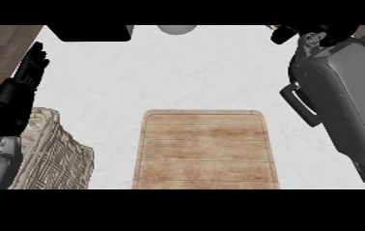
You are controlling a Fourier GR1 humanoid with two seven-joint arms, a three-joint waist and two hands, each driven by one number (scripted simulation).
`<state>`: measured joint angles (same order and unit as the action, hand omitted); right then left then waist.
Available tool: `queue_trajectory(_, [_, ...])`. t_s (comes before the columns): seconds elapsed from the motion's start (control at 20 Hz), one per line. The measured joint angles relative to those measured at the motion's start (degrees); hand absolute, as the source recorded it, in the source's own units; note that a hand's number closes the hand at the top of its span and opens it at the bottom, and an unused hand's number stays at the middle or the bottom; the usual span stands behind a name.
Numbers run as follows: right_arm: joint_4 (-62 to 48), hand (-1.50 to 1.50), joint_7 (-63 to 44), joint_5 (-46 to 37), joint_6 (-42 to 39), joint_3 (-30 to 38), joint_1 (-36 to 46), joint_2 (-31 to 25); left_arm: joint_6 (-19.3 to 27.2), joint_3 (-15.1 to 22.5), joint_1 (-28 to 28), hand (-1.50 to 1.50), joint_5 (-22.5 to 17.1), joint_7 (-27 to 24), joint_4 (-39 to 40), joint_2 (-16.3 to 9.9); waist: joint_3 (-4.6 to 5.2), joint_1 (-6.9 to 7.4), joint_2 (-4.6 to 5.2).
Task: Pick the cupcake from the cutting board and place it in the pot
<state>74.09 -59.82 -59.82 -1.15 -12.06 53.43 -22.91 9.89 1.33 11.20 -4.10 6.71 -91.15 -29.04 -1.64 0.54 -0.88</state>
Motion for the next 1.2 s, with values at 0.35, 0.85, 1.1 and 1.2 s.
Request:
queue_trajectory(0.35, [-0.57,1.50,3.90,0.68,4.69,6.25,-2.22,-4.08,0.47,-0.56,-0.53,0.00,0.21,0.09,-0.92,0.33,0.02,0.01,0.28])
queue_trajectory(0.85, [-8.72,1.50,15.28,5.79,9.59,14.41,-5.03,-10.96,0.06,-0.90,-0.29,0.00,0.04,-0.13,-1.66,0.91,0.08,0.89,0.83])
queue_trajectory(1.1, [-15.95,1.50,21.88,7.17,12.04,16.85,-6.42,-13.35,-0.50,-0.83,0.47,0.00,-0.05,-0.19,-1.90,1.31,0.16,1.86,1.27])
queue_trajectory(1.2, [-18.99,1.50,24.40,7.11,12.63,17.27,-7.05,-14.47,-0.34,-0.68,0.70,0.00,0.26,-0.25,-1.80,1.57,0.09,2.10,1.42])
